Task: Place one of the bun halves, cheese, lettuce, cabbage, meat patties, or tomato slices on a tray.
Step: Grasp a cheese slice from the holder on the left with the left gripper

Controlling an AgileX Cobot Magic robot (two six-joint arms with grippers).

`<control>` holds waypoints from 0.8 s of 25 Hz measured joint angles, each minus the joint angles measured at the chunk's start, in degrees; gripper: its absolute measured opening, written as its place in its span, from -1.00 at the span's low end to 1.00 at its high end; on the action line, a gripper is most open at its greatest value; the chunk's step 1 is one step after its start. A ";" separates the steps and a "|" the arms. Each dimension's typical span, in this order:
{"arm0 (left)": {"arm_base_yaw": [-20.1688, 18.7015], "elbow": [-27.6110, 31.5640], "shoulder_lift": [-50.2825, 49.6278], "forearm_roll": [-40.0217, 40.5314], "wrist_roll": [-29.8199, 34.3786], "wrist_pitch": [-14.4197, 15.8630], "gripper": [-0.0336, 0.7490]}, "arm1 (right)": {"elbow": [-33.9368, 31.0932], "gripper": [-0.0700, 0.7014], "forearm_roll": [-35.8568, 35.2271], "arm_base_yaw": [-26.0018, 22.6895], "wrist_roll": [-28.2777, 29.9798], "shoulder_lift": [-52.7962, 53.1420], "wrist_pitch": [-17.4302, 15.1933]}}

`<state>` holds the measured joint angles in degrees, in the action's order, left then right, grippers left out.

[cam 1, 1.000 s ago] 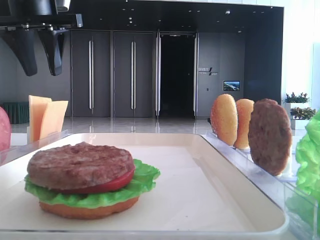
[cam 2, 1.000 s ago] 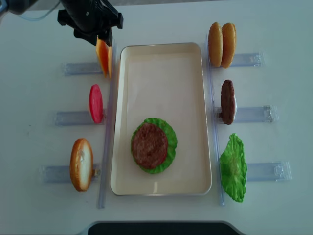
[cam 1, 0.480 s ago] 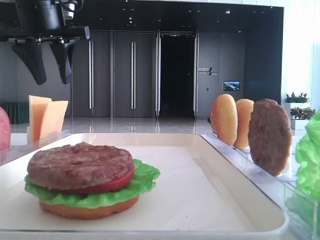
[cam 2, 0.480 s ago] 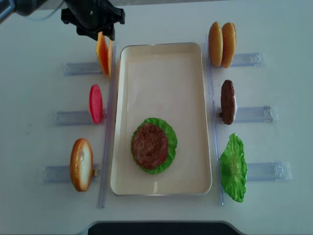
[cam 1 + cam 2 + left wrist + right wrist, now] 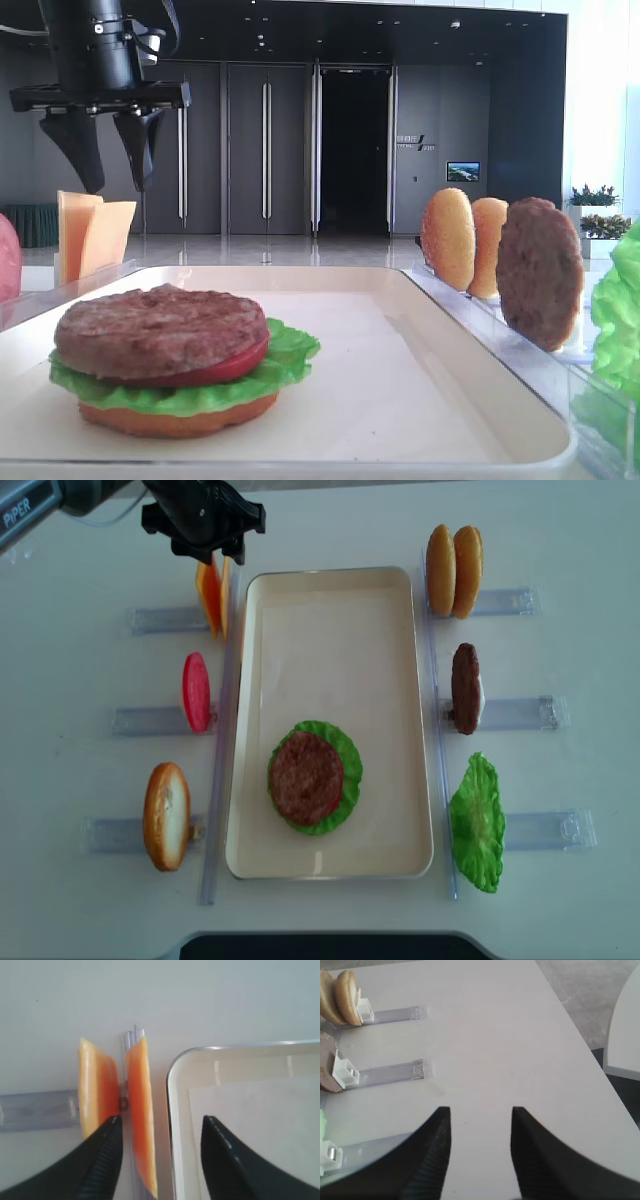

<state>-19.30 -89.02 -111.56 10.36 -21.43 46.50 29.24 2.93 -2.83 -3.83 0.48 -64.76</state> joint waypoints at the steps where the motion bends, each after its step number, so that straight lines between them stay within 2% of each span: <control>1: 0.00 0.00 -0.23 0.00 0.00 0.01 0.09 | 0.00 -0.09 0.00 0.00 0.00 0.00 0.00; 20: 0.00 -0.08 -4.57 1.34 -0.01 0.48 0.09 | 0.00 -0.09 0.00 0.00 0.00 0.00 0.00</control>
<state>-19.30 -89.10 -116.13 11.70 -21.45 46.98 29.24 2.93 -2.83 -3.83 0.48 -64.76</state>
